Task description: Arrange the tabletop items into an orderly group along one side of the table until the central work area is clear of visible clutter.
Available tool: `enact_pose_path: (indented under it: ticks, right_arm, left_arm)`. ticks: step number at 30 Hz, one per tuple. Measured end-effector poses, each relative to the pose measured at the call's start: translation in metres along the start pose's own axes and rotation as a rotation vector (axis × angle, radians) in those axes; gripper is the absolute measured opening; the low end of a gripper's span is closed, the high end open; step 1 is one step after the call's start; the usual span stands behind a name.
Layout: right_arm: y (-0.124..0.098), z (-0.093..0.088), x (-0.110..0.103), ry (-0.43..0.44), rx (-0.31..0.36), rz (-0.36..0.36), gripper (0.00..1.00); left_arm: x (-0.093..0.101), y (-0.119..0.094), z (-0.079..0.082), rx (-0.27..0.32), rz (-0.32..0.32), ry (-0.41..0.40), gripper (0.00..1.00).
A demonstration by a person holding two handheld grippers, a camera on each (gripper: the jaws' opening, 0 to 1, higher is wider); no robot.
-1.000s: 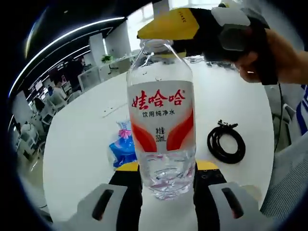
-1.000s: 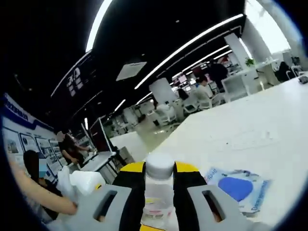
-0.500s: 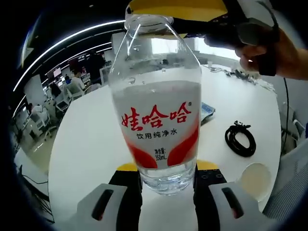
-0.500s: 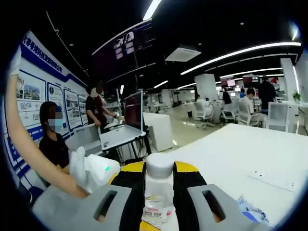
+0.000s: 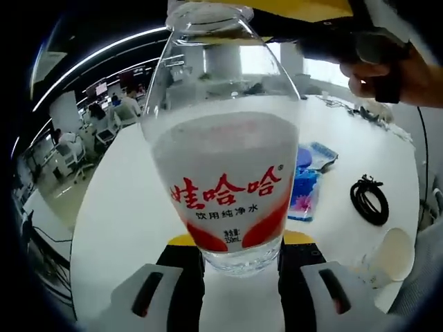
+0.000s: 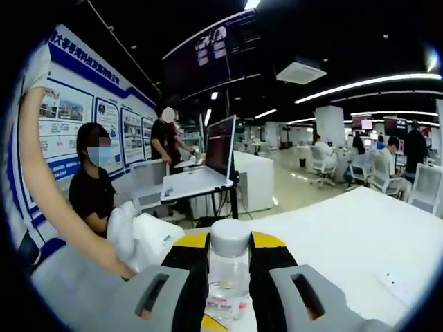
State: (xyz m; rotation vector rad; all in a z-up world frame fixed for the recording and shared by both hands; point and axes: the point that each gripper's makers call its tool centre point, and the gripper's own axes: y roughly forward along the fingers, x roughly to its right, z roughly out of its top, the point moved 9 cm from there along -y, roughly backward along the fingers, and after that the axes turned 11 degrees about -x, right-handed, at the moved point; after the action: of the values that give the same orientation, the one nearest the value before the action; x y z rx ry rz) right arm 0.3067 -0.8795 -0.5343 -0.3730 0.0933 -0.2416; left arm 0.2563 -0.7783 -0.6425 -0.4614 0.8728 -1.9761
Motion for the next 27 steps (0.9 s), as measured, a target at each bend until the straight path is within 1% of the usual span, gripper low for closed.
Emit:
enact_pose_path:
  ticks: [2, 5, 8, 10, 14, 16, 20, 24, 27]
  right_arm:
    - [0.006, -0.001, 0.005, -0.011, -0.01, 0.011, 0.17]
    - [0.013, -0.006, 0.019, -0.032, -0.039, 0.019, 0.17]
    - [0.016, -0.009, 0.028, -0.039, -0.039, 0.02, 0.18]
    - [0.02, -0.01, 0.033, -0.05, -0.036, 0.028, 0.18]
    - [0.025, -0.014, 0.032, -0.072, -0.05, 0.049, 0.18]
    - [0.028, -0.015, 0.034, -0.073, -0.044, 0.056, 0.18]
    - [0.033, -0.017, 0.03, -0.09, -0.034, 0.074, 0.18]
    - [0.036, -0.017, 0.033, -0.1, -0.021, 0.08, 0.18]
    - [0.038, -0.019, 0.037, -0.086, -0.017, 0.082, 0.18]
  left_arm:
    - [-0.004, 0.007, -0.001, 0.001, 0.01, -0.019, 0.38]
    - [-0.009, 0.018, 0.0, -0.002, 0.01, -0.025, 0.38]
    - [-0.017, 0.03, 0.004, 0.001, 0.02, -0.025, 0.38]
    - [-0.02, 0.034, 0.006, 0.004, 0.025, -0.028, 0.38]
    - [-0.023, 0.041, 0.006, -0.026, 0.035, -0.051, 0.37]
    - [-0.024, 0.043, 0.003, -0.018, 0.04, -0.07, 0.37]
    - [-0.027, 0.046, 0.0, -0.006, 0.067, -0.091, 0.37]
    - [-0.032, 0.051, 0.001, 0.006, 0.079, -0.102, 0.37]
    - [-0.034, 0.056, 0.001, 0.006, 0.086, -0.108, 0.37]
